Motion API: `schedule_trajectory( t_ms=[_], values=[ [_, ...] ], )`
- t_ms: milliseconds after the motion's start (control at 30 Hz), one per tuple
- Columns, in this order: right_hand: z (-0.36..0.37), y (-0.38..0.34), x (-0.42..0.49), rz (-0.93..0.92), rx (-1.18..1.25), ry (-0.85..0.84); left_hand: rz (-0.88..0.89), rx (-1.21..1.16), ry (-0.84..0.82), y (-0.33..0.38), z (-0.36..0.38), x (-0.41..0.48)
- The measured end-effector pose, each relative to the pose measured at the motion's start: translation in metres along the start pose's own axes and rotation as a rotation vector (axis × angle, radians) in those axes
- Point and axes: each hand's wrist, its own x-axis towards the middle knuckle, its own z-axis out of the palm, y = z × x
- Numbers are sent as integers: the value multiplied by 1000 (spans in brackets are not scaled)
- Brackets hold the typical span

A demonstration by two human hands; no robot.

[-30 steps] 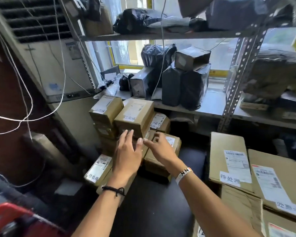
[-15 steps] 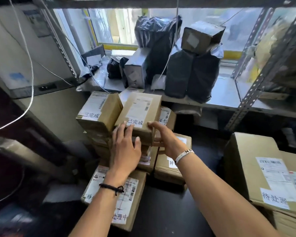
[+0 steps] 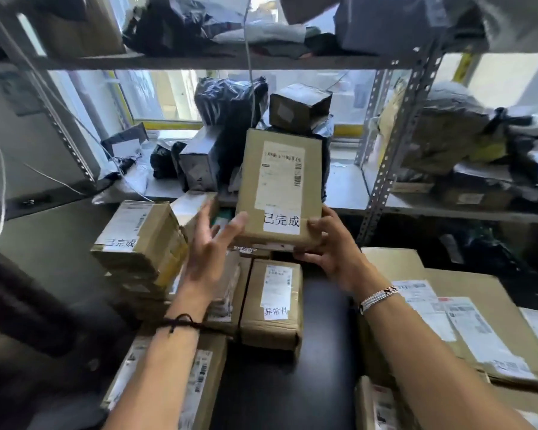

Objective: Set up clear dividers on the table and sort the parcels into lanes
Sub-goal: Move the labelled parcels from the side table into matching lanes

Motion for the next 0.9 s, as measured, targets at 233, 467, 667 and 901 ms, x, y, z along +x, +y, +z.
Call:
schedule_trajectory(
  t_ms=[233,467,667,901],
  values=[
    [-95,-40,-89,-170,-90,28,-81,-368,-394,10,96,-30],
    [-183,-73,-185,-196,-180,89,-6,-312,-489,20,191,-100],
    [-242,-90,-249,-286,-90,229,-21,-282,-592,28,258,-160],
    [-285,-94,-320,-324,-74,325,-31,-270,-745,36,308,-206]
  ],
)
